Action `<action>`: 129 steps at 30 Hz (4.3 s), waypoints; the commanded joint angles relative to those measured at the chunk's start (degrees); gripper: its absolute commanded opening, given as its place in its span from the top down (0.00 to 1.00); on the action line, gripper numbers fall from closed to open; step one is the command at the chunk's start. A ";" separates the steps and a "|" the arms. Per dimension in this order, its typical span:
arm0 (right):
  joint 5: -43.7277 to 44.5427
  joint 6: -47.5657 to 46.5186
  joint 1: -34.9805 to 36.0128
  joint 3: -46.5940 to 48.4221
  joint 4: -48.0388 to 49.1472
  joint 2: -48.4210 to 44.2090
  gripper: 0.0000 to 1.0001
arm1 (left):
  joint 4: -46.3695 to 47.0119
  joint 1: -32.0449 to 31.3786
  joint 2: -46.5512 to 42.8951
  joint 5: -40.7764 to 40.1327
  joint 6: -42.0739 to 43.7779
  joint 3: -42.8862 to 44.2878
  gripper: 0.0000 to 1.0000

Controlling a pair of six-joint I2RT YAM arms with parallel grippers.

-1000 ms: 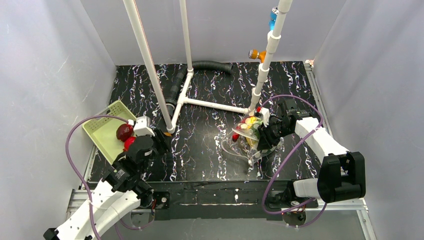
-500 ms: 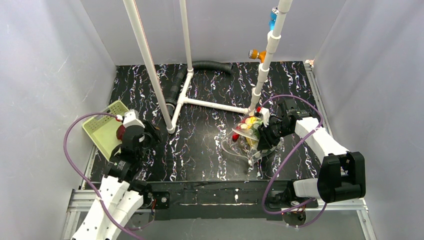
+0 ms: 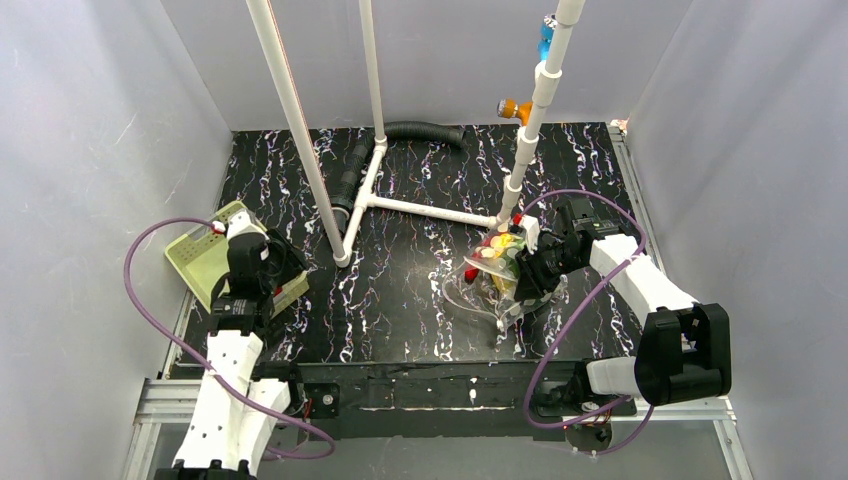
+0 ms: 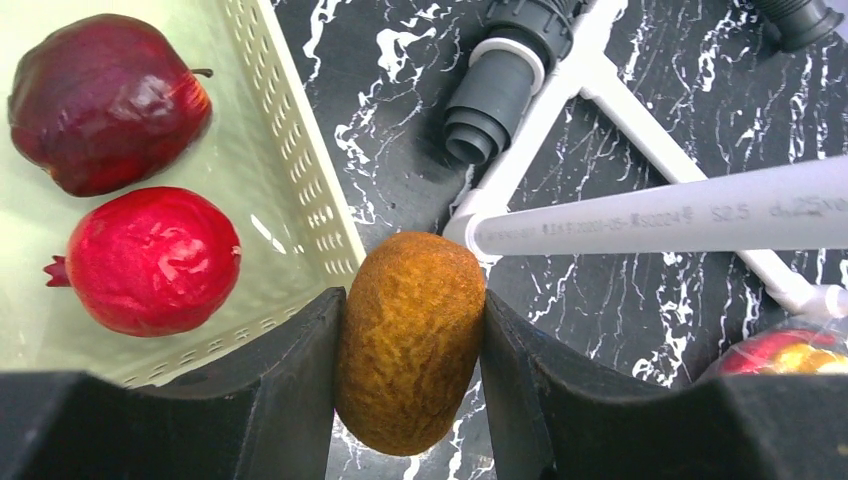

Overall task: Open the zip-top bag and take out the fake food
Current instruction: Place the fake fruit in the bin, then pick up the fake vegetable from the zipper food storage bag.

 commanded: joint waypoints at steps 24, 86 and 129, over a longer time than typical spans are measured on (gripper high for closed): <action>-0.94 -1.16 0.27 1.92 -1.05 0.19 0.65 | -0.21 14.12 19.16 1.85 1.67 7.27 0.82; -1.72 -2.41 0.27 1.86 -1.80 -1.21 0.64 | 7.29 15.87 10.69 36.09 5.04 -0.33 0.02; -1.65 -2.46 0.27 2.01 -1.93 -0.53 0.64 | 0.74 -3.84 -2.36 38.84 -3.72 -7.67 0.02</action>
